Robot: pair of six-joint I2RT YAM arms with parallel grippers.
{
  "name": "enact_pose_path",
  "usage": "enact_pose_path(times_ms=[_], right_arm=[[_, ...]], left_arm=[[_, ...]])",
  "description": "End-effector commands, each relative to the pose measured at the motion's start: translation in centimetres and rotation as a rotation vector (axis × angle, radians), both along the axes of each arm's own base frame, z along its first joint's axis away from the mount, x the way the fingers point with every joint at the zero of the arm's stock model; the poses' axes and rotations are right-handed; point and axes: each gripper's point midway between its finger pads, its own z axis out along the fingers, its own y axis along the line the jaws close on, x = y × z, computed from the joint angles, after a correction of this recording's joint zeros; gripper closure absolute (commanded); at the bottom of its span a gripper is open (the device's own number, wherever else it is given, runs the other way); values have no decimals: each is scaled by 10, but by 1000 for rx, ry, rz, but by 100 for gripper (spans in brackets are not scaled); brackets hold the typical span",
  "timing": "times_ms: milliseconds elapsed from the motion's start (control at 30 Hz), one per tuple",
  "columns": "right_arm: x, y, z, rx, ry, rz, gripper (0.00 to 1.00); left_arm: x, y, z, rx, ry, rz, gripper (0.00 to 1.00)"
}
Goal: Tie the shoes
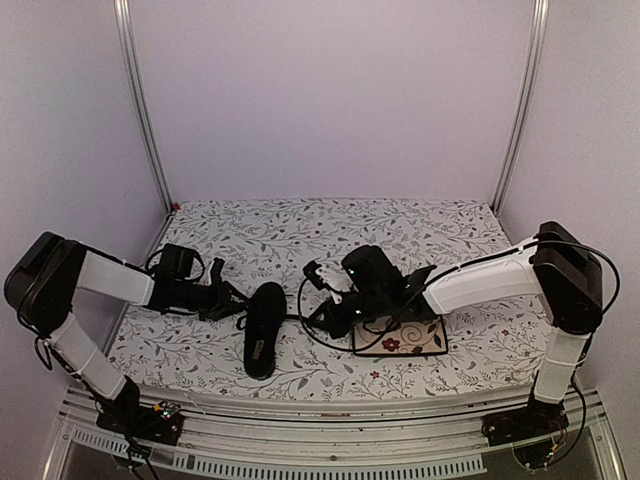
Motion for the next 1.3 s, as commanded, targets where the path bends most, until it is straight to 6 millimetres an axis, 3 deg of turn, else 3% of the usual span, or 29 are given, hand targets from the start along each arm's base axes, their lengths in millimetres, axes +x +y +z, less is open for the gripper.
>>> enact_pose_path(times_ms=[0,100,333,667,867,967,1067,1167,1267], right_arm=[[9,5,10,11,-32,-29,98],[16,-6,12,-20,-53,-86,98],[28,-56,9,-103,-91,-277,98],[46,-162,-10,-206,-31,-580,98],[41,-194,-11,-204,1,-659,98],[34,-179,-1,-128,19,-583,98],[18,-131,29,50,2,-319,94],[9,-88,49,91,-64,-134,74],[12,-51,52,82,-133,-32,61]], left_arm=[[-1,-11,3,-47,-21,-36,81],[1,-8,8,-38,-41,-12,100],[8,24,32,31,-145,159,100],[-11,70,35,75,-147,346,100],[-28,94,36,70,-132,460,100],[-36,90,36,39,-130,443,100],[-39,82,37,18,-132,387,100],[-39,76,39,12,-138,345,100],[-36,71,42,-1,-151,316,100]])
